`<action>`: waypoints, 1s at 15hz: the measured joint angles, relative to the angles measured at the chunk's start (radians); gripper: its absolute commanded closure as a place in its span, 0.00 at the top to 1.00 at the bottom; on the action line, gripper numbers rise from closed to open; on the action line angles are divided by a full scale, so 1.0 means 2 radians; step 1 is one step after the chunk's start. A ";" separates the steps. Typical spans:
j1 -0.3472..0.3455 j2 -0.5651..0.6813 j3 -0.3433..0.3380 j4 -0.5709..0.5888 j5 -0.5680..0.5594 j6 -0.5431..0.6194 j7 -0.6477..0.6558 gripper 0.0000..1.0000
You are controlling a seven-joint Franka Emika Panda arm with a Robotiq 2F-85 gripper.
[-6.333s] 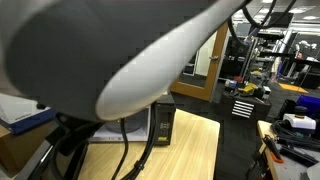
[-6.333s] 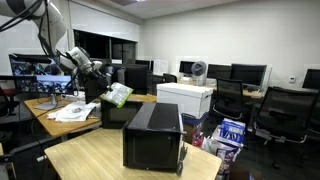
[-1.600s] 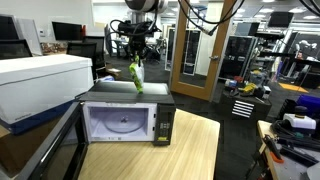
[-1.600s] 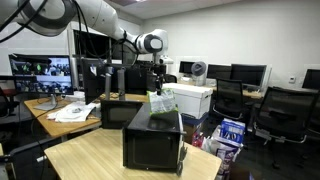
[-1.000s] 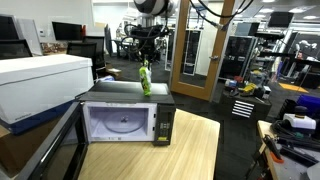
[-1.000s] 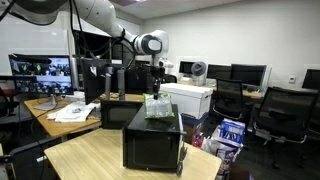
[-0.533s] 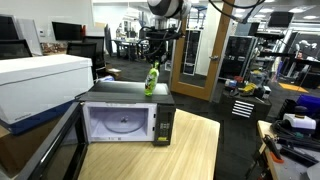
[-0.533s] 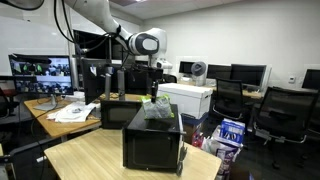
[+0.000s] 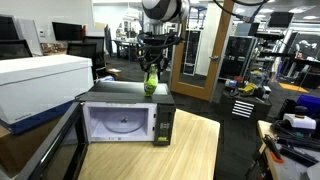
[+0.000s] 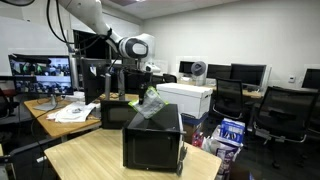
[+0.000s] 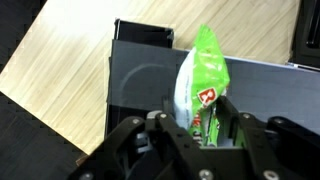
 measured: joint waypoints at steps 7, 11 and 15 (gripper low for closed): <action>0.045 0.003 0.000 -0.023 -0.006 0.027 0.005 1.00; 0.049 0.003 0.000 -0.023 -0.006 0.043 0.005 1.00; 0.054 0.003 0.000 -0.023 -0.006 0.049 0.005 1.00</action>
